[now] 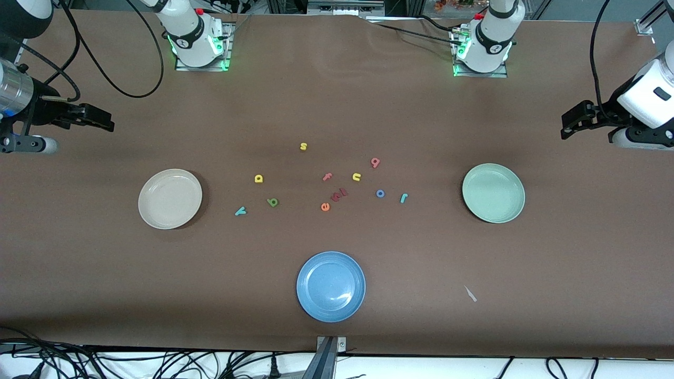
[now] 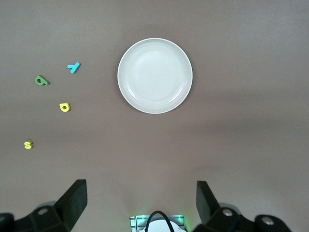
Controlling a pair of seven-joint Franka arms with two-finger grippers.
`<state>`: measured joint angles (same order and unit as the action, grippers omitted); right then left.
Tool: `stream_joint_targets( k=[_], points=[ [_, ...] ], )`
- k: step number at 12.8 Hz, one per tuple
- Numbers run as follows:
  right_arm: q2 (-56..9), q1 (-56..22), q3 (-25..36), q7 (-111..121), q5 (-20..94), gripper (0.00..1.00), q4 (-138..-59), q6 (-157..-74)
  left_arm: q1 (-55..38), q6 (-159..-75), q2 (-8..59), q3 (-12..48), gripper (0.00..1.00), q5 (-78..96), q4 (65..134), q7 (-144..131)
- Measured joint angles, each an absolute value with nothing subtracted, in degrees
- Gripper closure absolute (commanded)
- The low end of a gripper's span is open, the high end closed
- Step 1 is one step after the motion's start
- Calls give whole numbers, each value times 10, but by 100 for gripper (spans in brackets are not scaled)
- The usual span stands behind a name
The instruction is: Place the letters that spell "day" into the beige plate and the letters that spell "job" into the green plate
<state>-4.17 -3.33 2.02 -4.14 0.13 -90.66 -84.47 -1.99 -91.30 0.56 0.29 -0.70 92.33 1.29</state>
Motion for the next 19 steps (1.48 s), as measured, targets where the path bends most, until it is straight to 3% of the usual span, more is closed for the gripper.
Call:
stream_joint_targets(
  k=[14,19],
  points=[
    [-52,-36,18,-41,2,0,-907,-842,-45,-913,20,34,0,13,923,-7],
    [-73,-61,8,-38,3,0,-907,-865,-110,-914,74,47,0,13,921,-17]
  ],
)
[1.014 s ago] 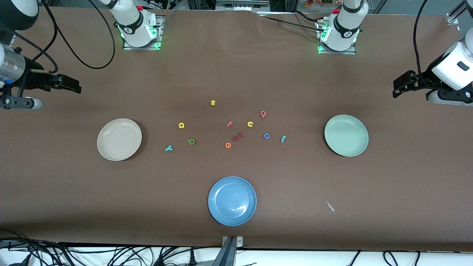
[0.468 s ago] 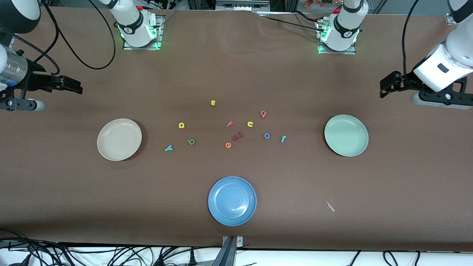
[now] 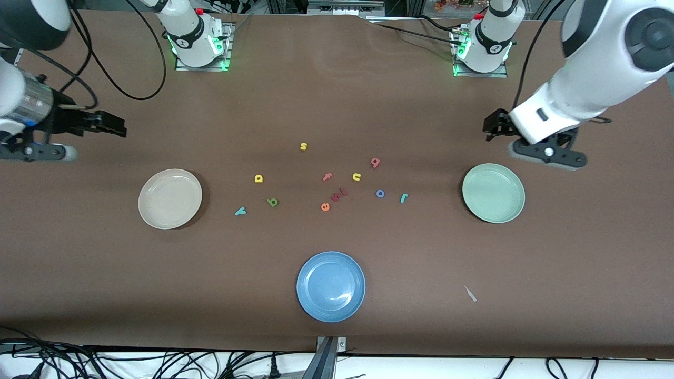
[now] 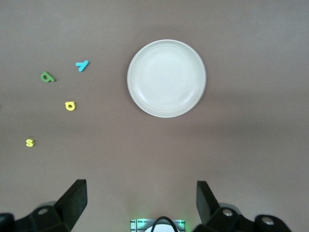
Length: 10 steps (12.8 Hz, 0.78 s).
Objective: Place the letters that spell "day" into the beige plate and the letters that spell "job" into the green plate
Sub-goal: 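Reach yellow letter with the right gripper while the left gripper reaches cyan j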
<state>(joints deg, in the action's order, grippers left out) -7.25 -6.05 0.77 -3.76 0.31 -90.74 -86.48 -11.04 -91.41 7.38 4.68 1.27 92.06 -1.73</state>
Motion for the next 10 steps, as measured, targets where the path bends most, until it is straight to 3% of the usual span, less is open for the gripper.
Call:
stream_joint_targets(
  k=[5,10],
  points=[
    [-153,-146,1,-45,-28,0,-908,-901,-171,-974,128,48,0,13,908,-130],
    [-227,-145,5,-64,49,0,-908,-970,-203,-1050,206,49,0,13,907,-171]
  ],
)
